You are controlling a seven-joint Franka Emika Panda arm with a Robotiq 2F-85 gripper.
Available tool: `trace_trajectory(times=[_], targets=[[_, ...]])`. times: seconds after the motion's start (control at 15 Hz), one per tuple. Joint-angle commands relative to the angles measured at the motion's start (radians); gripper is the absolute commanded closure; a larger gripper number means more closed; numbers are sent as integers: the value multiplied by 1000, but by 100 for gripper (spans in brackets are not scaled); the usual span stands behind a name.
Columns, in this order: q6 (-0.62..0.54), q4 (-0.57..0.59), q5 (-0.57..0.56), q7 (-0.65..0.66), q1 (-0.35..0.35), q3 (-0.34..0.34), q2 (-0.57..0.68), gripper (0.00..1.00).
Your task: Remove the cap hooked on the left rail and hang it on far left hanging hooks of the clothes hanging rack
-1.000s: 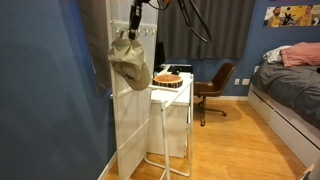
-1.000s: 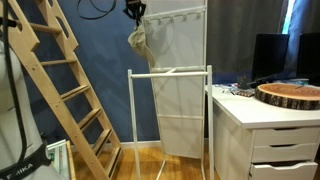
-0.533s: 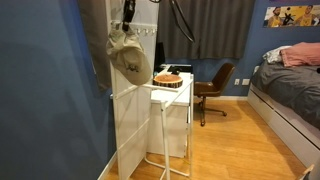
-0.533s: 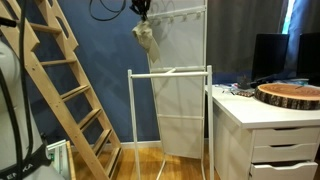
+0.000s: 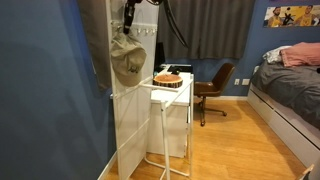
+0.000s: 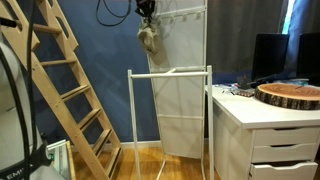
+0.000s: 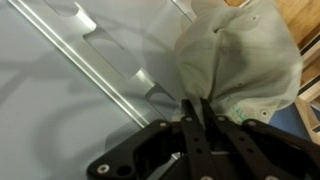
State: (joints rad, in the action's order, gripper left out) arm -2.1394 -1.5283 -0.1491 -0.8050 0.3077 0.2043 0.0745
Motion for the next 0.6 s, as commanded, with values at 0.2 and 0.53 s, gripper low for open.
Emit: trace_trajectory(times=[0.2, 0.53], targets=[[17, 62, -41, 106, -11, 23, 79, 97], [25, 70, -34, 148, -14, 22, 94, 97]])
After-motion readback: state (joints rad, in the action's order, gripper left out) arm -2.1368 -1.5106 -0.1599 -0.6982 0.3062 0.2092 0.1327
